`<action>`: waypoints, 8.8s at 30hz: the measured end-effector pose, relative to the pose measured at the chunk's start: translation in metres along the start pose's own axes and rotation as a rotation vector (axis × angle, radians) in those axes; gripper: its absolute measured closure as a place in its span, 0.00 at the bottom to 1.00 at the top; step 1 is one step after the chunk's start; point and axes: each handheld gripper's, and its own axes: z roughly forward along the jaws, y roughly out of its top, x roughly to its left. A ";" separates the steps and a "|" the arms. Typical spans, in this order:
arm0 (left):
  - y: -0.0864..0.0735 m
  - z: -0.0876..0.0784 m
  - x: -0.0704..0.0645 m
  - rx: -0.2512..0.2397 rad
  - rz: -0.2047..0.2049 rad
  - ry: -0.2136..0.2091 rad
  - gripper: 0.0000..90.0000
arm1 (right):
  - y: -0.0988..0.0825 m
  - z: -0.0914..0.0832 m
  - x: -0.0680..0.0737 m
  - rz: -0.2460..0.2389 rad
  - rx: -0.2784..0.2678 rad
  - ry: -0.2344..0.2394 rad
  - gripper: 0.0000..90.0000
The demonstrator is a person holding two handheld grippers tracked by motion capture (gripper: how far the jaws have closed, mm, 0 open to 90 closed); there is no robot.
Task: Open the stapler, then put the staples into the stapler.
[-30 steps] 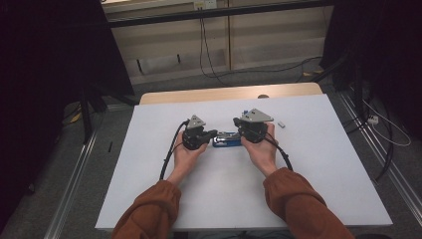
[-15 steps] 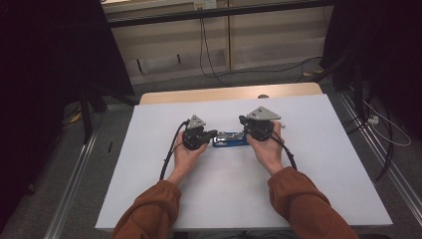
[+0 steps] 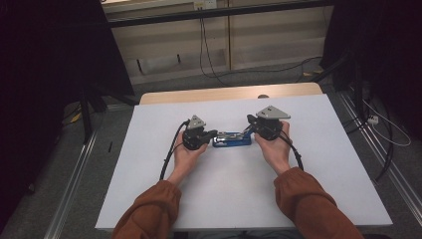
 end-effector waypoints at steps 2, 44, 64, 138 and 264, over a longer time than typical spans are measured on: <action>0.000 0.000 0.000 -0.001 -0.001 0.000 1.00 | 0.000 -0.001 -0.001 0.000 -0.003 0.001 1.00; 0.000 0.000 -0.002 -0.004 -0.019 0.015 1.00 | -0.030 -0.025 -0.039 0.022 -0.004 0.043 1.00; 0.000 0.000 -0.002 -0.003 -0.036 0.017 1.00 | -0.036 -0.019 -0.050 0.065 0.053 0.045 1.00; -0.008 -0.061 -0.012 -0.107 -0.057 0.052 0.06 | -0.036 -0.034 -0.063 0.108 -0.013 0.089 0.09; -0.067 -0.160 -0.049 -0.141 -0.104 0.151 0.06 | -0.017 0.038 -0.148 -0.036 0.614 0.153 0.70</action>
